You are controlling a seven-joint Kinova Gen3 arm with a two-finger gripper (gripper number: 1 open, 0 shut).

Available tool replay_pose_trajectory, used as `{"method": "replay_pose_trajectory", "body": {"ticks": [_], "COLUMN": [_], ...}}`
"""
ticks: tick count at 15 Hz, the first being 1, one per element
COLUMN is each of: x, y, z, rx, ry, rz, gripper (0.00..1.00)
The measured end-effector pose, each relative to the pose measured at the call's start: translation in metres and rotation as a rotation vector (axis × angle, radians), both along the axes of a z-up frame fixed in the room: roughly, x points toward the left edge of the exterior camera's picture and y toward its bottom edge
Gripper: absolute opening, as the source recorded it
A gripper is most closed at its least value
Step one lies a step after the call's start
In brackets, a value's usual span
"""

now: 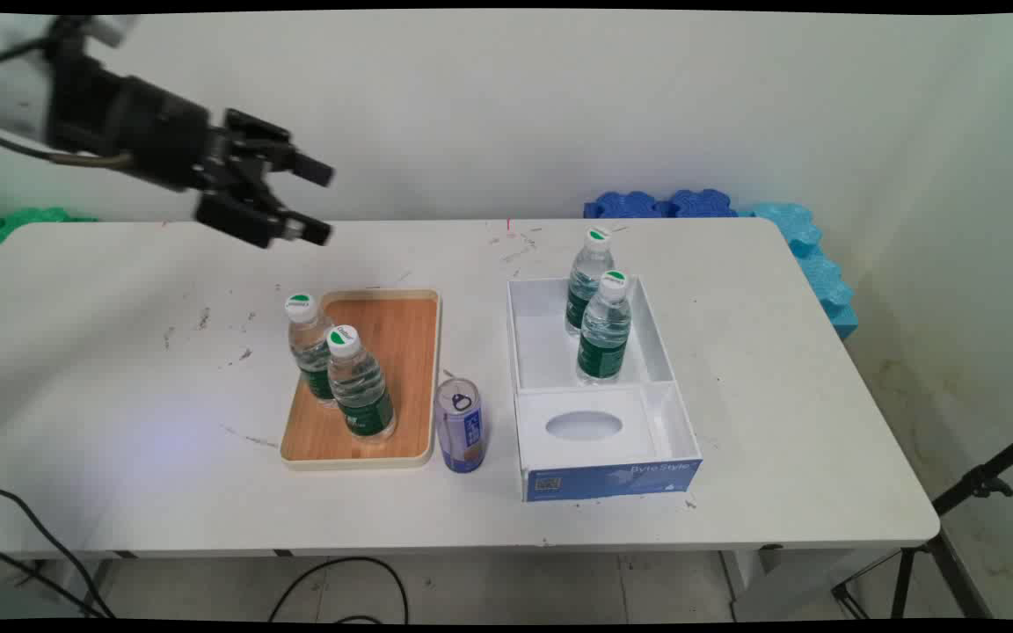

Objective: Pick up the green bottle from the white box

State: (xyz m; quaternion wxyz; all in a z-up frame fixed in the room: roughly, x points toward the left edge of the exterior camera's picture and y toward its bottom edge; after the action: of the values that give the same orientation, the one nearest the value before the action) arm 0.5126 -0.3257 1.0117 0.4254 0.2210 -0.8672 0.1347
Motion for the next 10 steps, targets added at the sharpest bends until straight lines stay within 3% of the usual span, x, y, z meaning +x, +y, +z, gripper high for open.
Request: {"method": "replay_pose_trajectory", "body": {"ticks": [5,10], "x": [-0.054,-0.121], "y": [-0.030,-0.068], "z": [-0.013,-0.049], "rx": [-0.003,0.012], "ry": [0.012,0.024], "rz": [-0.014,-0.020], "gripper": [1.00,1.00]}}
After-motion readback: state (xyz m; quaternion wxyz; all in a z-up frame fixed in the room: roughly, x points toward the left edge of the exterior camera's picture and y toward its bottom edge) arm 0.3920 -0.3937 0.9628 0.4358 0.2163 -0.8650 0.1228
